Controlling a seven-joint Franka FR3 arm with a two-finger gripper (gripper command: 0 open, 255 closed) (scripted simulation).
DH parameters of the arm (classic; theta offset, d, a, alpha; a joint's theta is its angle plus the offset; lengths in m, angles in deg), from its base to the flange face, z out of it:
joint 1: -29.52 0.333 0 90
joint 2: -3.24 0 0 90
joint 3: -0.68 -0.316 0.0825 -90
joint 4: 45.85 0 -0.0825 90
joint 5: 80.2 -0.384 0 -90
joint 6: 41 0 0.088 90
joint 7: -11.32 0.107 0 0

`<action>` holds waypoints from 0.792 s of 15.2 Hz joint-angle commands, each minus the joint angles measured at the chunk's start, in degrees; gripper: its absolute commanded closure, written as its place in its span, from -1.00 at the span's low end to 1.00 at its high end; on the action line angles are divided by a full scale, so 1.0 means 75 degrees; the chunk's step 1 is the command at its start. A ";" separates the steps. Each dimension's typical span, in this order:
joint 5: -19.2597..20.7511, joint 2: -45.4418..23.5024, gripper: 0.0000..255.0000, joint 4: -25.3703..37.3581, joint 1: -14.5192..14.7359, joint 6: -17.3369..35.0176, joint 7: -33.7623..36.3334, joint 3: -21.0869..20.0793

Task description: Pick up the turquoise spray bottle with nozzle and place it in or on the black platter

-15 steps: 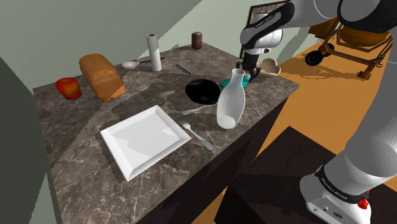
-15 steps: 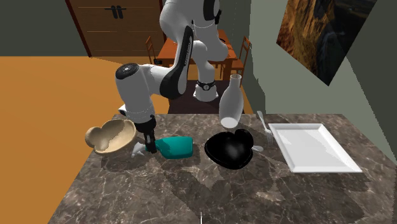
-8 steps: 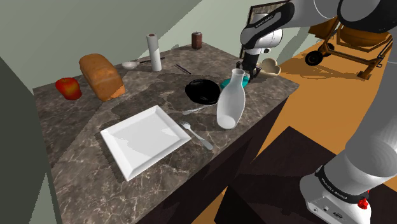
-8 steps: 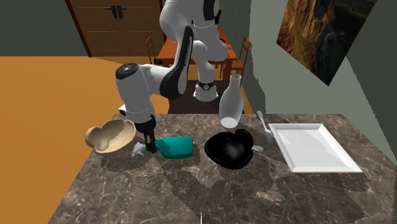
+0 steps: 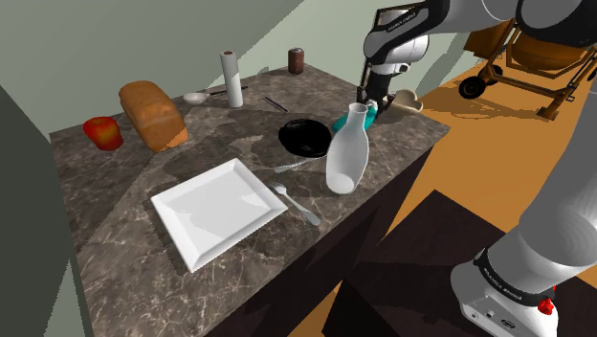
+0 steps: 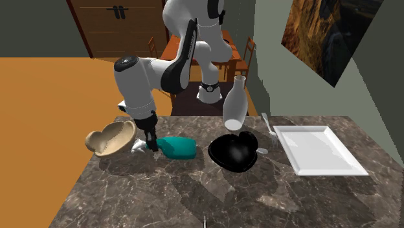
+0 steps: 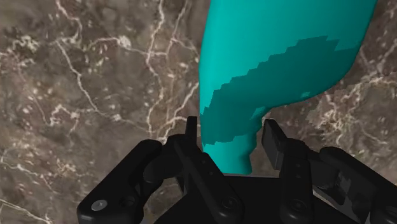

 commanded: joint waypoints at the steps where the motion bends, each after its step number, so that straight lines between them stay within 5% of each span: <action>1: 0.0018 0.0117 1.00 0.0038 0.0012 -0.0155 0.0027 0.0004; 12: 0.0093 0.0594 1.00 0.0533 0.0024 -0.1123 0.0099 0.0030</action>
